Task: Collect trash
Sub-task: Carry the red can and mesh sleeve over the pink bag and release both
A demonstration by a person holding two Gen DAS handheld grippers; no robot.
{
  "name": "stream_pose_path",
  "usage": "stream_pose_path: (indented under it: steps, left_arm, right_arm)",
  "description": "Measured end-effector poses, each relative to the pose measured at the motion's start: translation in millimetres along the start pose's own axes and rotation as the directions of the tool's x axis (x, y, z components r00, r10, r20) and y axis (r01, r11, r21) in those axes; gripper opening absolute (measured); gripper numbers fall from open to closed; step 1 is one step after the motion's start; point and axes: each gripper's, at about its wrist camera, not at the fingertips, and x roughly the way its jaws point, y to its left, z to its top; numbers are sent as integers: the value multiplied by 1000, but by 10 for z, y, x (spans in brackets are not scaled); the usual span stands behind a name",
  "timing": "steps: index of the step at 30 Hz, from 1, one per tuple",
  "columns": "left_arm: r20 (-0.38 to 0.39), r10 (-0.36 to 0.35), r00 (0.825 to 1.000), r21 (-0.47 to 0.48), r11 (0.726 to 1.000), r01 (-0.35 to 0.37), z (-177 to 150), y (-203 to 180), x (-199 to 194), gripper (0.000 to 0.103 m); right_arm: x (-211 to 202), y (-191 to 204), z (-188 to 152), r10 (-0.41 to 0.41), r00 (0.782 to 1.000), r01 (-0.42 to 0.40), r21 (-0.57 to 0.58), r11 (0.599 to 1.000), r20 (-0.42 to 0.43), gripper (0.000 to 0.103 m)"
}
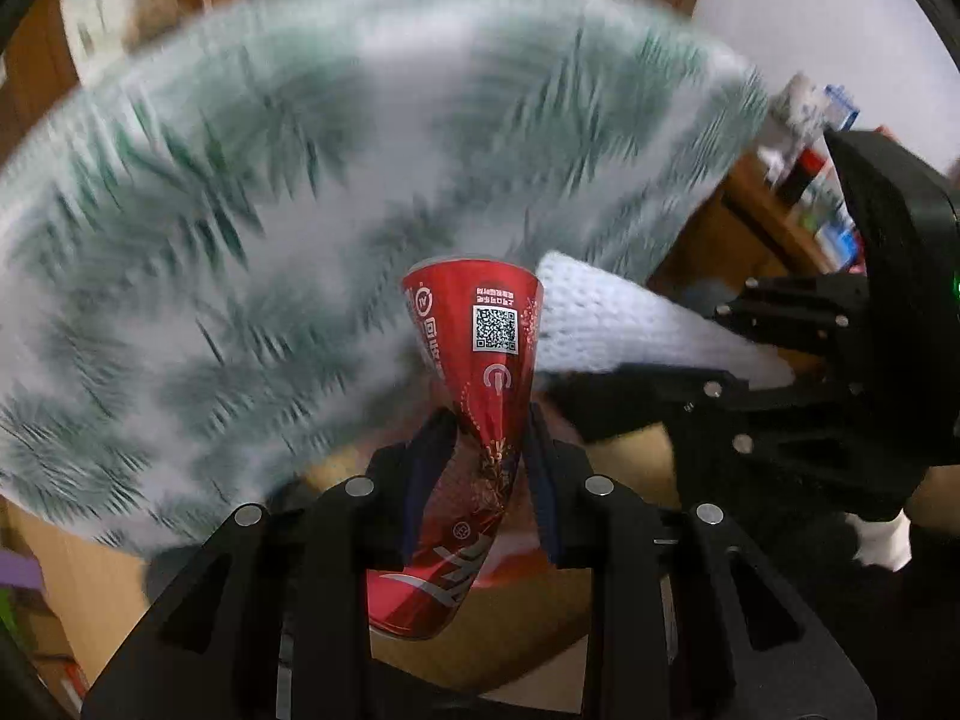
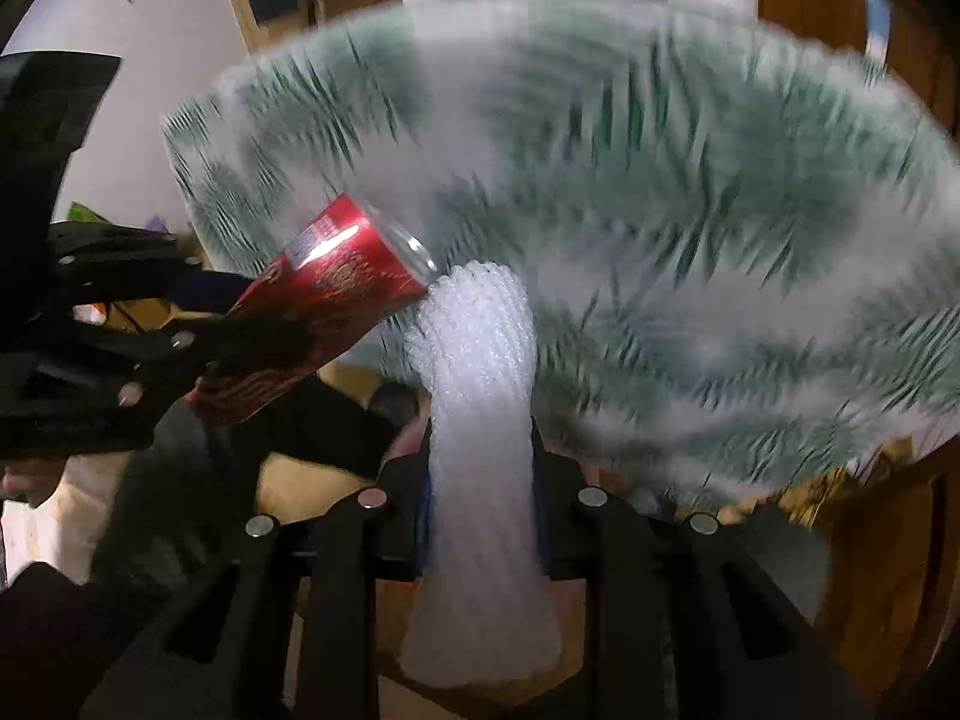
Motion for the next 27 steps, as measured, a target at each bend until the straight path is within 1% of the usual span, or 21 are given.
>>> stream_pose_path:
  steps: [4, 5, 7, 9, 13, 18, 20, 23, 25, 26, 27]
  left_arm:
    - [-117, 8, 993, -27, 1000, -11, -155, 117, 652, 28]
    - [-150, 15, 989, -33, 999, -20, -196, 154, 843, 28]
    - [-201, 20, 979, -40, 999, -28, -249, 201, 1118, 28]
    - [-255, 19, 967, -55, 998, -34, -303, 272, 1422, 28]
    - [-329, 24, 944, -73, 996, -51, -402, 358, 1840, 29]
    - [-391, 28, 920, -95, 993, -71, -499, 474, 2206, 28]
    - [-417, 34, 908, -95, 992, -81, -551, 532, 2340, 29]
    - [-440, 32, 897, -109, 990, -89, -601, 582, 2472, 29]
    - [-453, 28, 891, -125, 988, -95, -640, 630, 2547, 34]
    - [-455, 28, 890, -129, 987, -97, -641, 639, 2569, 38]
    - [-459, 26, 888, -134, 986, -98, -642, 660, 2599, 40]
  right_arm:
    - [590, -118, -155, 1, 994, 1, 21, 1000, -106, 24]
    - [776, -150, -203, 2, 990, 2, 26, 1000, -142, 24]
    - [995, -180, -259, -1, 983, 6, 28, 1000, -182, 24]
    - [1251, -225, -341, 3, 973, 6, 36, 999, -231, 24]
    - [1631, -308, -469, 13, 953, 5, 58, 998, -303, 25]
    - [1979, -362, -539, 34, 927, -3, 83, 997, -375, 25]
    - [2069, -371, -557, 42, 920, -8, 87, 996, -390, 25]
    - [2197, -379, -571, 51, 910, -13, 96, 995, -411, 25]
    - [2324, -391, -575, 51, 903, -11, 96, 995, -427, 27]
    - [2347, -393, -558, 51, 903, -10, 96, 995, -428, 29]
    - [2396, -402, -540, 56, 900, -14, 100, 995, -432, 36]
